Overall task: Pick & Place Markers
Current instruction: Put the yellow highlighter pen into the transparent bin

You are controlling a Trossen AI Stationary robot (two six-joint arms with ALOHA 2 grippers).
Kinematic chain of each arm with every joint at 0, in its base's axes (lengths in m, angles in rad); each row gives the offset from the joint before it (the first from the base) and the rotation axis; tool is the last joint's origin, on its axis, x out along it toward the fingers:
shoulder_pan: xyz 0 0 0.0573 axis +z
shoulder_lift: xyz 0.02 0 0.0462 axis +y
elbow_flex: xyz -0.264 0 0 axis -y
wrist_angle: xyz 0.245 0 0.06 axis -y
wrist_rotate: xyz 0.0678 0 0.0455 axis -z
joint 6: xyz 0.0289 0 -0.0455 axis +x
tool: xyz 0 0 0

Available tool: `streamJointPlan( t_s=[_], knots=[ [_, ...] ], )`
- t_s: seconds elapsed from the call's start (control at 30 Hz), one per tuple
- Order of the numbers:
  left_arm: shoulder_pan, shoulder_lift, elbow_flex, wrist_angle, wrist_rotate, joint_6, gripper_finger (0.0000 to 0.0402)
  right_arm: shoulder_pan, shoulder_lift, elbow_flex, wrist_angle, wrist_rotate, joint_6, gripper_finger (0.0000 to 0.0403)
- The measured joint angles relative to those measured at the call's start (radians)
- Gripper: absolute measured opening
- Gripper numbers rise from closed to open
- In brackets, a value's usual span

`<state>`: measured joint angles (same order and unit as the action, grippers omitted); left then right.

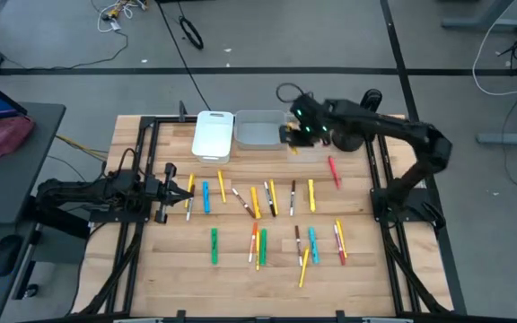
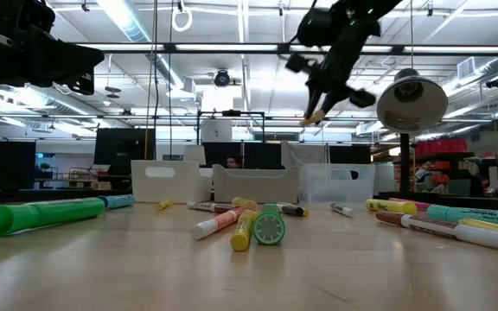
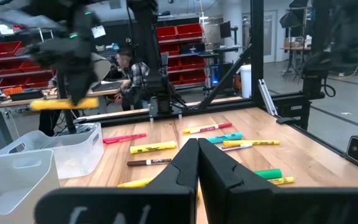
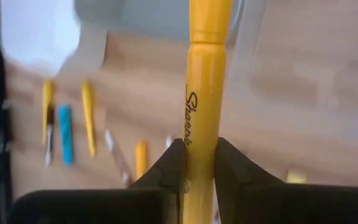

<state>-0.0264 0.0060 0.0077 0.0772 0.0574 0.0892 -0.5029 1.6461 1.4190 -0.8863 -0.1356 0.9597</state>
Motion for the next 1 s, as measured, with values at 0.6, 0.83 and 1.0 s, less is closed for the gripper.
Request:
streamJointPlan(
  t_s=[0.6, 0.83, 1.0],
  knots=[
    [0.0, 0.0, 0.0, 0.0, 0.0, 0.0, 0.0012, -0.23, 0.296, 0.208, -0.189, 0.057, -0.483, 0.0047],
    [0.0, 0.0, 0.0, 0.0, 0.0, 0.0, 0.0012, -0.235, 0.37, 0.208, -0.176, 0.086, -0.579, 0.0047],
    [0.0, 0.0, 0.0, 0.0, 0.0, 0.0, 0.0012, -0.235, 0.418, 0.208, -0.173, 0.103, -0.605, 0.0047]
  ],
)
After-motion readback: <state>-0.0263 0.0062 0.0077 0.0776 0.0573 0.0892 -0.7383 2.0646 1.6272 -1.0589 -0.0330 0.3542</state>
